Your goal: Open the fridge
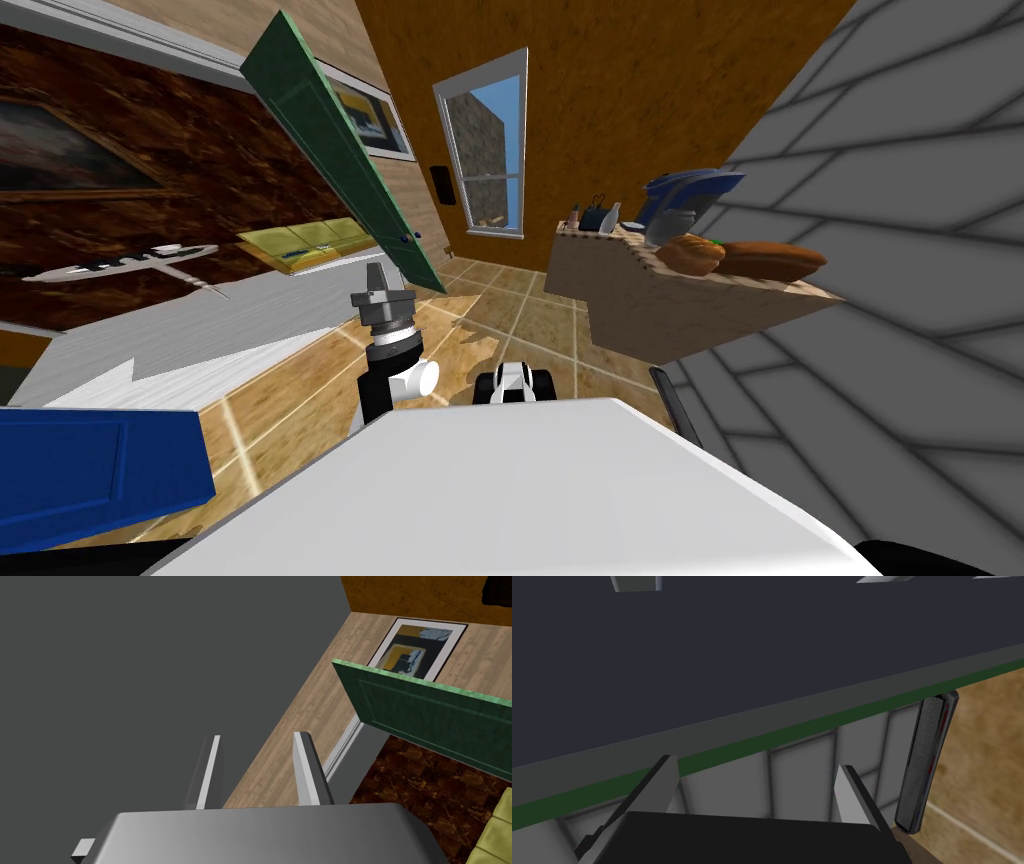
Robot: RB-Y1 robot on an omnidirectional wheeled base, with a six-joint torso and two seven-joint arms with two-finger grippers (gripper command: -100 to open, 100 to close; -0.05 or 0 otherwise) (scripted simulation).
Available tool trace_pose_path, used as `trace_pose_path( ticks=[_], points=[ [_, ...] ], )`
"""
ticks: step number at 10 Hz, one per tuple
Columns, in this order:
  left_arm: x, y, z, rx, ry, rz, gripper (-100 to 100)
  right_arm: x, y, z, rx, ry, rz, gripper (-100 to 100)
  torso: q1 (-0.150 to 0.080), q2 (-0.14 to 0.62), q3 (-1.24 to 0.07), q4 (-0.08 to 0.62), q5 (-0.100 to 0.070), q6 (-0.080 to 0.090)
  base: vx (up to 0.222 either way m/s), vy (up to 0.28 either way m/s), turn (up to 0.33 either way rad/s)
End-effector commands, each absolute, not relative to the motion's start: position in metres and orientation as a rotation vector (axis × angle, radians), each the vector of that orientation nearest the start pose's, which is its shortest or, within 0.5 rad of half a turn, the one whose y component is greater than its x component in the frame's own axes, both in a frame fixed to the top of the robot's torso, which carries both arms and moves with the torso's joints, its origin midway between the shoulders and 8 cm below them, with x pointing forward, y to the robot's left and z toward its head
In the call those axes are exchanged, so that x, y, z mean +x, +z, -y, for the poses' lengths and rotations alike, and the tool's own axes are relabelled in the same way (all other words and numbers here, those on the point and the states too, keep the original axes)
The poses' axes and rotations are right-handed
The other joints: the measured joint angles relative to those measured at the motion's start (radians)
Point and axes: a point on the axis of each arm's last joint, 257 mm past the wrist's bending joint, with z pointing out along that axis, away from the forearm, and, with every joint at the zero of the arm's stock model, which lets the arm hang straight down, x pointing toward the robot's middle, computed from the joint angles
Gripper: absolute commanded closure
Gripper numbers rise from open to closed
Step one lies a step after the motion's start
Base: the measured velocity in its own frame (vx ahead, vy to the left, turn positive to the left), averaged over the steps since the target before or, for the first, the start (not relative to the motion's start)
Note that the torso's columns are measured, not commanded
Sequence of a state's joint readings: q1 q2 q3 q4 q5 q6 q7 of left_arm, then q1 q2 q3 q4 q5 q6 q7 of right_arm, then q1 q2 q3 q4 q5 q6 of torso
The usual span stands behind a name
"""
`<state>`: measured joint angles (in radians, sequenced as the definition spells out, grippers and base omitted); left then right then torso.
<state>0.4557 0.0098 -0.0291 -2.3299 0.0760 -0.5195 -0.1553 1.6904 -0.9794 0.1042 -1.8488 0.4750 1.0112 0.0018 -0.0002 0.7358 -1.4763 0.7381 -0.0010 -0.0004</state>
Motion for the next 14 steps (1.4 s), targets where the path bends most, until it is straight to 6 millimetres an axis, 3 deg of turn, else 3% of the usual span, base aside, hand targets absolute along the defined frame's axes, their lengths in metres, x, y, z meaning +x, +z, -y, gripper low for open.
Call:
trace_pose_path(
  ticks=[1, 3, 4, 5, 6, 7, 8, 9, 10, 11, 12, 14],
  points=[
    [0.332, 0.063, -0.270, -0.562, -1.274, -0.533, 0, -0.285, -0.275, 0.630, 0.677, -1.551, -2.745, -100, 0.000, 0.003, 0.001, 0.000, 0.001, -0.001, -0.109, -0.075, 0.071],
    [0.332, 0.063, -0.270, -0.562, -1.274, -0.533, 0, -0.237, -0.298, 0.633, 0.598, -1.432, -2.740, -100, -0.002, 0.005, 0.002, 0.001, 0.000, 0.000, -0.149, -0.098, 0.091],
    [0.332, 0.063, -0.270, -0.562, -1.274, -0.533, 0, -0.235, -0.299, 0.633, 0.598, -1.428, -2.737, -100, 0.000, 0.005, 0.002, 0.001, 0.001, 0.001, -0.090, -0.043, -0.008],
    [0.332, 0.063, -0.271, -0.562, -1.274, -0.533, 0, -0.199, -0.314, 0.632, 0.515, -1.330, -2.746, -100, 0.003, 0.001, -0.001, 0.000, 0.002, 0.001, -0.151, -0.077, 0.107],
    [0.332, 0.063, -0.270, -0.562, -1.274, -0.533, 0, -0.184, -0.319, 0.633, 0.515, -1.311, -2.723, -100, 0.001, 0.002, 0.000, 0.000, 0.001, 0.000, -0.148, -0.087, 0.077],
    [0.332, 0.063, -0.270, -0.562, -1.274, -0.533, 0, -0.149, -0.331, 0.629, 0.432, -1.218, -2.728, -100, -0.001, 0.002, 0.000, 0.000, 0.001, 0.001, -0.166, -0.084, 0.132],
    [0.332, 0.063, -0.270, -0.562, -1.274, -0.533, 0, -0.131, -0.335, 0.631, 0.427, -1.199, -2.701, -100, -0.001, 0.003, 0.001, 0.000, 0.001, 0.000, -0.161, -0.059, 0.078],
    [0.332, 0.063, -0.270, -0.562, -1.274, -0.533, 0, -0.093, -0.345, 0.625, 0.339, -1.107, -2.695, -100, 0.001, 0.003, 0.001, 0.000, 0.001, 0.001, -0.202, -0.079, 0.103],
    [0.332, 0.063, -0.270, -0.562, -1.274, -0.533, 0, -0.080, -0.347, 0.626, 0.337, -1.094, -2.675, -100, 0.000, 0.004, 0.001, 0.000, 0.001, 0.000, -0.166, -0.082, 0.067],
    [0.332, 0.063, -0.270, -0.562, -1.274, -0.533, 0, -0.079, -0.347, 0.626, 0.337, -1.093, -2.673, -100, 0.000, 0.002, 0.000, 0.000, 0.001, 0.001, -0.065, -0.040, -0.001],
    [0.332, 0.063, -0.271, -0.562, -1.274, -0.534, 0, -0.045, -0.353, 0.617, 0.246, -1.011, -2.669, -100, 0.002, -0.003, -0.002, -0.001, 0.001, 0.001, -0.128, -0.041, 0.088],
    [0.332, 0.063, -0.270, -0.562, -1.274, -0.533, 0, -0.027, -0.354, 0.618, 0.245, -0.995, -2.639, -100, 0.000, 0.003, 0.001, 0.000, 0.001, 0.001, -0.111, -0.043, 0.051]
  ],
)
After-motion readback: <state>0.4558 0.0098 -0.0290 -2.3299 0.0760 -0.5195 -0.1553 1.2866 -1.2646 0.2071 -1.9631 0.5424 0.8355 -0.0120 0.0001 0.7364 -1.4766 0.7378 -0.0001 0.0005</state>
